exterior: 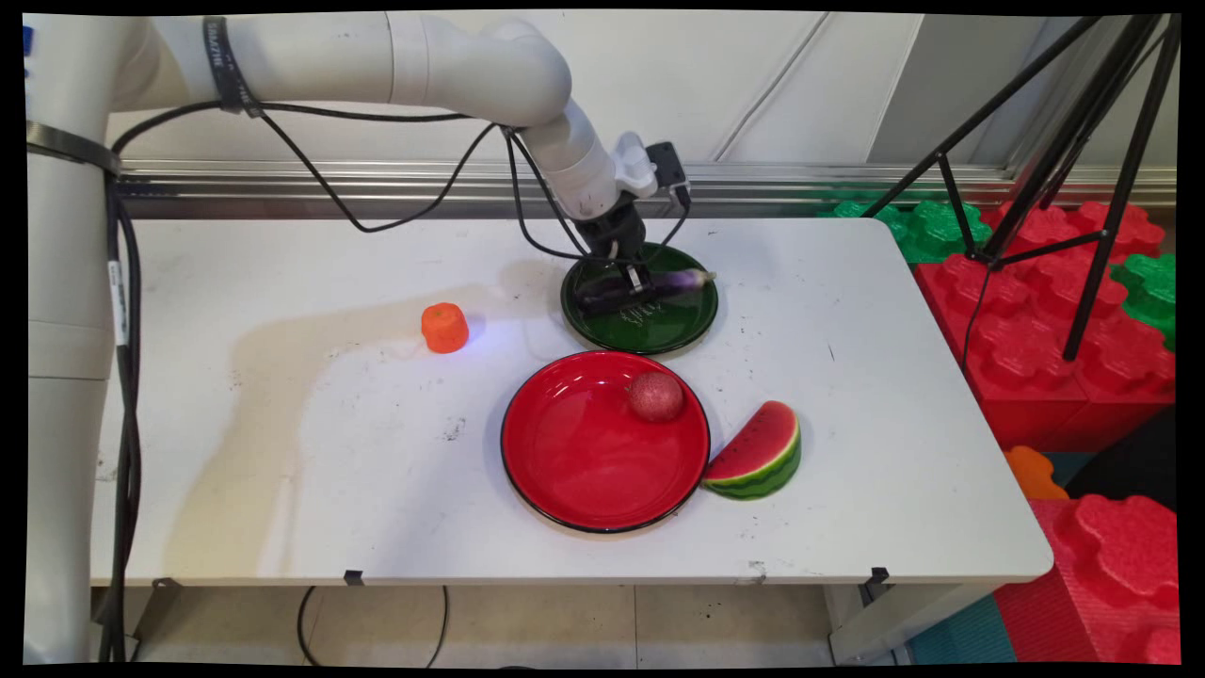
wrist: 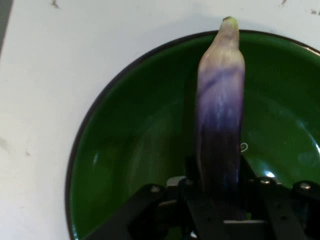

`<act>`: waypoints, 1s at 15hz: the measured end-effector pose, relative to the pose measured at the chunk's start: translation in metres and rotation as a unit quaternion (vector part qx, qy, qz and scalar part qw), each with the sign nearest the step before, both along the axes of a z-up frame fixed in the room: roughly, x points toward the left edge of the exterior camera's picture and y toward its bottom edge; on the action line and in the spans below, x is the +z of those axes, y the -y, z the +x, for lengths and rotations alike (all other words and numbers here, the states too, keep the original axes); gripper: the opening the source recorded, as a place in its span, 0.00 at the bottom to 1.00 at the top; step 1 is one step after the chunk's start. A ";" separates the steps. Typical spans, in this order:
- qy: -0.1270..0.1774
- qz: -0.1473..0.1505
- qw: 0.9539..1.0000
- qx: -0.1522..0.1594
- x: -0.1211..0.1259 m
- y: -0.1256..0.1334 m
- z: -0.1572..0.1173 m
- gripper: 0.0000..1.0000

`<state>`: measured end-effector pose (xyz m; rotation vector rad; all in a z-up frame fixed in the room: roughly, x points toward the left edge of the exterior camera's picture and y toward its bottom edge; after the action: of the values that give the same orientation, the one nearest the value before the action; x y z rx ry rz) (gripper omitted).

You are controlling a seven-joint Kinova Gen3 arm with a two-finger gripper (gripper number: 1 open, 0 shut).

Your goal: Place the picked object on the table

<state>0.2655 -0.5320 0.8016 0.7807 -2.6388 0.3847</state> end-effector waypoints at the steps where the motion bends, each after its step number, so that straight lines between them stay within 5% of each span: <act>1: 0.000 -0.003 1.000 0.001 0.003 -0.001 0.000 0.00; 9: 0.004 -0.051 0.998 0.029 0.068 -0.040 0.018 0.00; 15: 0.001 -0.077 0.995 0.067 0.113 -0.123 0.045 0.00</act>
<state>0.3104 -0.4094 0.9147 0.9076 -2.5302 0.6167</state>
